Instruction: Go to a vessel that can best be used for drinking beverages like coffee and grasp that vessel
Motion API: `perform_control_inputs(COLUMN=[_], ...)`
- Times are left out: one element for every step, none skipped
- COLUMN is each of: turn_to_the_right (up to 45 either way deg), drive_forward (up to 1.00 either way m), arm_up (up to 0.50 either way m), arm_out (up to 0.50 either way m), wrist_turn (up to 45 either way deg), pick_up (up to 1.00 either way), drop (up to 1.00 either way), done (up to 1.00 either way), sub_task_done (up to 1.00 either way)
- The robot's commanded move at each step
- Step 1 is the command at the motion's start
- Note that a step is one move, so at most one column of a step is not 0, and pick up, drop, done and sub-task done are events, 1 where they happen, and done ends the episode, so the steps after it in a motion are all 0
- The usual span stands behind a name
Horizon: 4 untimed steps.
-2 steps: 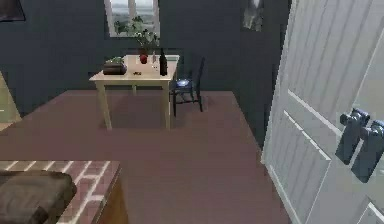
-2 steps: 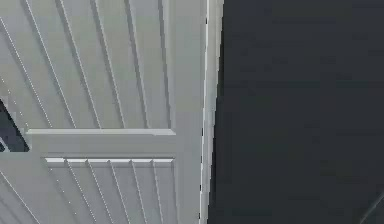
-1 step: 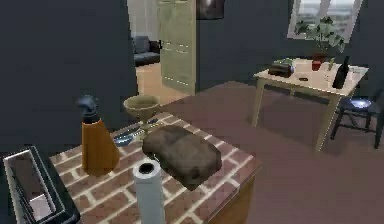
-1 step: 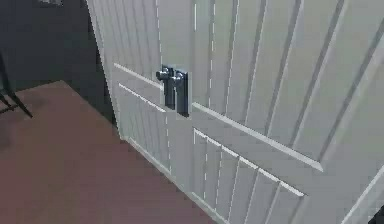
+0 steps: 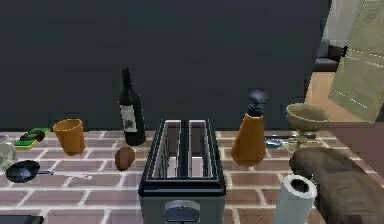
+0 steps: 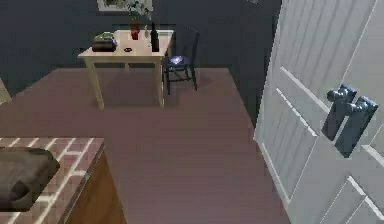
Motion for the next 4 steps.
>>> perform_control_inputs(turn_to_the_right=[-45.0,-18.0,0.0,-45.0], drive_forward=[0.00,0.00,0.10,0.00], arm_up=[0.00,0.00,0.00,0.00], arm_out=[0.00,0.00,0.00,0.00], wrist_turn=[0.0,0.0,0.0,0.0], pick_up=[0.00,0.00,0.00,0.00], drop=[0.00,0.00,0.00,0.00], done=[0.00,0.00,0.00,0.00], sub_task_done=[0.00,0.00,0.00,0.00])
